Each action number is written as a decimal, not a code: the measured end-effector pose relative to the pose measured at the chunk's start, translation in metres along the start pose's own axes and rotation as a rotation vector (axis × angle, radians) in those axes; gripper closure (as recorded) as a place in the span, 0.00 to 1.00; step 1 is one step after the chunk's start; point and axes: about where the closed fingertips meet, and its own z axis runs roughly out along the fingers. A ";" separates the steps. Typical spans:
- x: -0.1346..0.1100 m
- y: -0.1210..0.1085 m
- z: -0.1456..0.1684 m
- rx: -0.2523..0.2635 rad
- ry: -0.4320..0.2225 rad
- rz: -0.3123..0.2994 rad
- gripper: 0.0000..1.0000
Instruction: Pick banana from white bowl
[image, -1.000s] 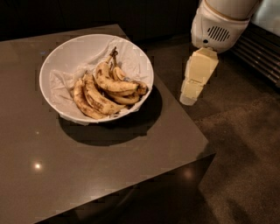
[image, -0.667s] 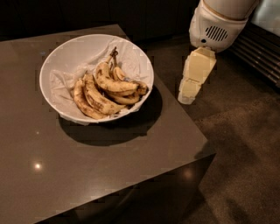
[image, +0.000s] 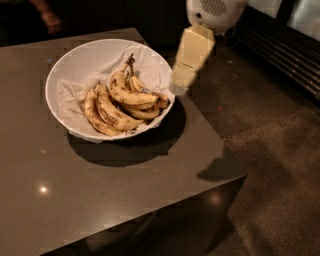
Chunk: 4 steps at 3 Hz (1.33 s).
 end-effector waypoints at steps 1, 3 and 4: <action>-0.074 -0.005 0.006 -0.027 -0.043 0.050 0.00; -0.094 0.003 0.025 -0.063 -0.075 0.049 0.00; -0.086 0.008 0.042 -0.080 -0.033 0.064 0.00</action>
Offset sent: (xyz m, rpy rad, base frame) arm 0.0230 0.0502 0.0122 0.0441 0.0127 -0.0271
